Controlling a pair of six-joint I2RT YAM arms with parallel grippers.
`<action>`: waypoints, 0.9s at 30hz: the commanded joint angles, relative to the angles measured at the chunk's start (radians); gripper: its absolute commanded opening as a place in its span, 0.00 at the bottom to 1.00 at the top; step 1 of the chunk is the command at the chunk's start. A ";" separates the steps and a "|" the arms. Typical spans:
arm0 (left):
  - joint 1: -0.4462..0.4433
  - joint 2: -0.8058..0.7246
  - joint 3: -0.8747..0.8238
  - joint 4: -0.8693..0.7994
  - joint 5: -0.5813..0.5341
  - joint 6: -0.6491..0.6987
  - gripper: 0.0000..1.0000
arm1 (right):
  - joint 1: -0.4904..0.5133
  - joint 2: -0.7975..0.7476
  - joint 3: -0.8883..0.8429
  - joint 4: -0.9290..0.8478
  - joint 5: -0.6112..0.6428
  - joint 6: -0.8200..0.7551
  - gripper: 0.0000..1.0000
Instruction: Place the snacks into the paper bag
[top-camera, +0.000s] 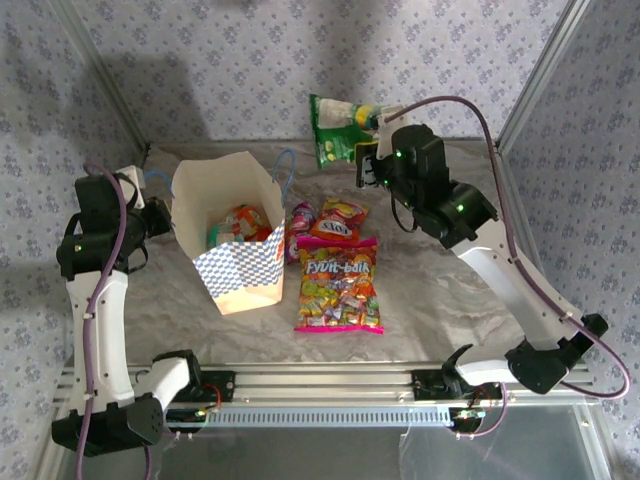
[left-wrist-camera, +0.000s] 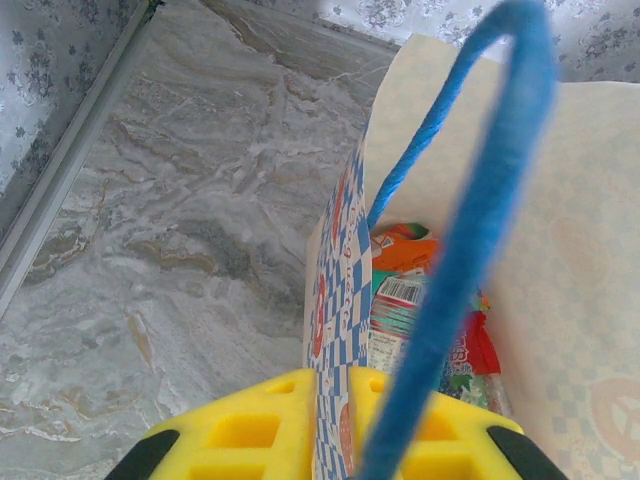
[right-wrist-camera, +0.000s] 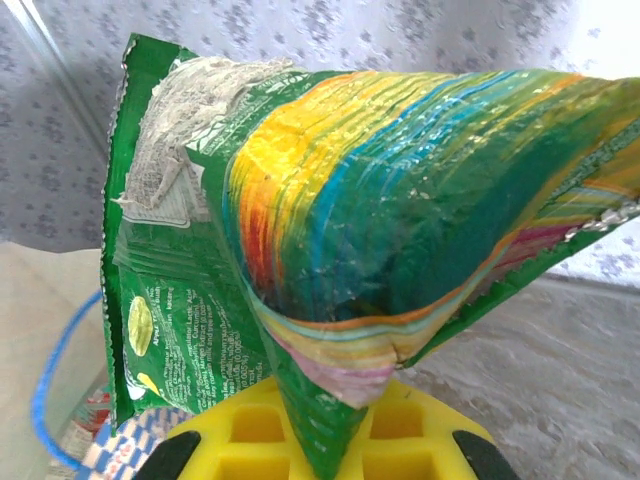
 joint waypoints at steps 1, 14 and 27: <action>-0.005 -0.016 -0.002 -0.011 0.006 0.015 0.17 | 0.048 -0.020 0.049 0.106 0.002 -0.067 0.00; -0.005 -0.022 -0.010 -0.008 0.007 0.016 0.16 | 0.171 0.078 0.149 0.154 -0.064 -0.124 0.00; -0.005 -0.029 -0.023 -0.007 0.002 0.028 0.16 | 0.244 0.258 0.293 0.088 -0.128 -0.109 0.00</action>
